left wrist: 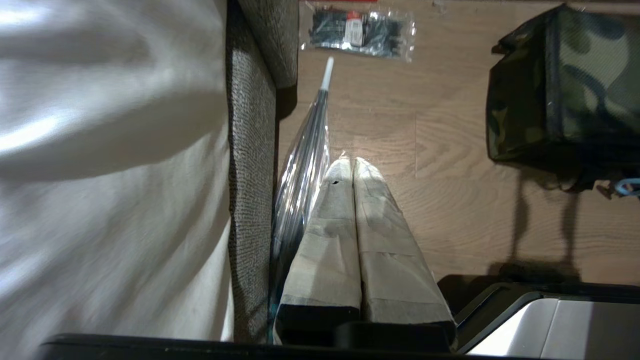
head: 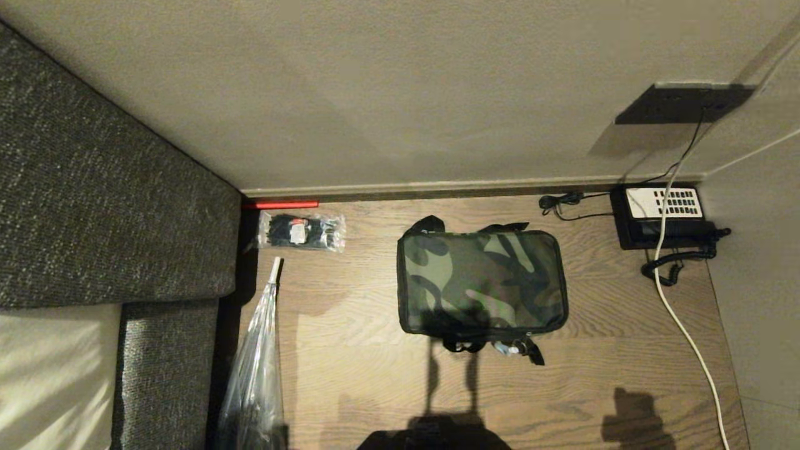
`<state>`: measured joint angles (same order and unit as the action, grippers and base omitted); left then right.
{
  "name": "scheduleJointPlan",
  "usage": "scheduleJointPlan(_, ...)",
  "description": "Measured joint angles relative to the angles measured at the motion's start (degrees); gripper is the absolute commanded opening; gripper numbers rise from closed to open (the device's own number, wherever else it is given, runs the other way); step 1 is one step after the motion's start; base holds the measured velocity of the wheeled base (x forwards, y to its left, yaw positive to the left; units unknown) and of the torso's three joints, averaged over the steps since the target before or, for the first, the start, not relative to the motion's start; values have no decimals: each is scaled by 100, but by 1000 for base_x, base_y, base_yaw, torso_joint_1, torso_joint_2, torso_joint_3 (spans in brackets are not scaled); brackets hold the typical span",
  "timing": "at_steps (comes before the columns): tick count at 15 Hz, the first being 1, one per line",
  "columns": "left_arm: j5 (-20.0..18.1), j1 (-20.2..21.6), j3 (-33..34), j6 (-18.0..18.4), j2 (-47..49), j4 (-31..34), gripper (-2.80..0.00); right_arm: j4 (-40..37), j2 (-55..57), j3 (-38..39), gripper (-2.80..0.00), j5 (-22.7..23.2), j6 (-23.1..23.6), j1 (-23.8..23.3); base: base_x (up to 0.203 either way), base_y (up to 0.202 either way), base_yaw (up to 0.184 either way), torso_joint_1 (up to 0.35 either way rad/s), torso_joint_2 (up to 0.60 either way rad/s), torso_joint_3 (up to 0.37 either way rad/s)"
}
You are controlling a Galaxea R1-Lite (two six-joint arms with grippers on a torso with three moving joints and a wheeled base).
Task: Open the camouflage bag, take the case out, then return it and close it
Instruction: Open the top of the storage box
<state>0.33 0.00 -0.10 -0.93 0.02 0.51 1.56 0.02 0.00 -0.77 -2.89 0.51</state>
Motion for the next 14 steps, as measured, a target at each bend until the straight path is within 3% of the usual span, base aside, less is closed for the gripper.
scheduleJointPlan(8, 0, 0, 0, 0, 0, 0, -280, 1, 2, 0, -280, -2, 0, 0, 0, 0, 0, 3, 2, -188)
scheduleJointPlan(14, -2, -5, 0, 9, 0, 1, -280, 1, 2, 0, -280, 0, 2, 0, 0, 0, 0, 1, 0, -15)
